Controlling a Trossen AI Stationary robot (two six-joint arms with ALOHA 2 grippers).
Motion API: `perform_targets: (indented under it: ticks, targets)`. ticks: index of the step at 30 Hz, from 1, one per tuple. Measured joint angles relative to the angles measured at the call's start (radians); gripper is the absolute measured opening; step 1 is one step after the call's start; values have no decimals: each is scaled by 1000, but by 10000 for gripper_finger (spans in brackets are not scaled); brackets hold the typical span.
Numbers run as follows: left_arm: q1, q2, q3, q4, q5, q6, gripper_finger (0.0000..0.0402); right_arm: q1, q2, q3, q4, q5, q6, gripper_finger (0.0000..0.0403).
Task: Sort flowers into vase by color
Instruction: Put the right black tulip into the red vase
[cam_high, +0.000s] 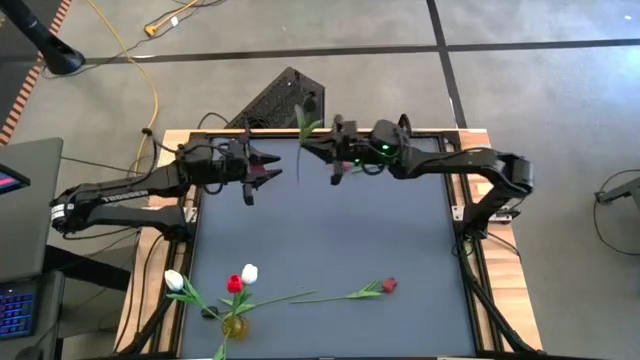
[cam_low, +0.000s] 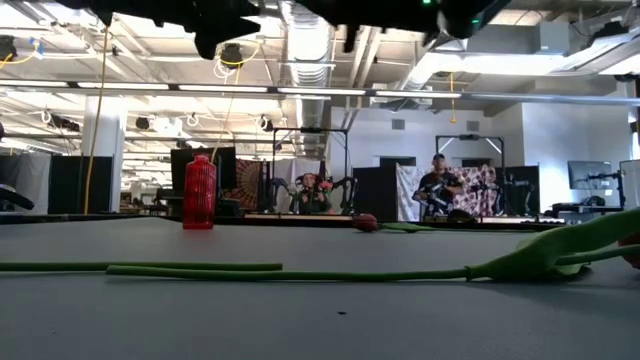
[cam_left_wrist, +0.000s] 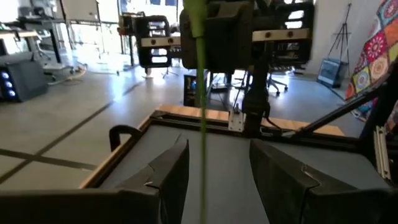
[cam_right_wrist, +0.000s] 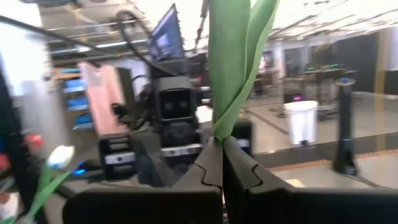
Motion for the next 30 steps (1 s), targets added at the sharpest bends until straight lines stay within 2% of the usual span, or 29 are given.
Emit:
perform_targets:
  ticks: [4, 9, 17, 22, 30]
  targets:
    - [0, 16, 0, 15, -23, 1, 158, 17, 80, 86, -5, -78, 23, 20]
    - [1, 14, 0, 40, -47, 14, 158, 36, 127, 137, -15, -105, 24, 20]
    - [2, 14, 0, 42, 28, 18, 158, 43, 128, 138, -38, -108, 24, 20]
    - [9, -15, 0, 6, -8, 34, 158, 43, 128, 138, -80, -135, 23, 20]
    - [47, -64, 0, -87, 24, 16, 158, 42, 128, 138, -105, -135, -4, 20]
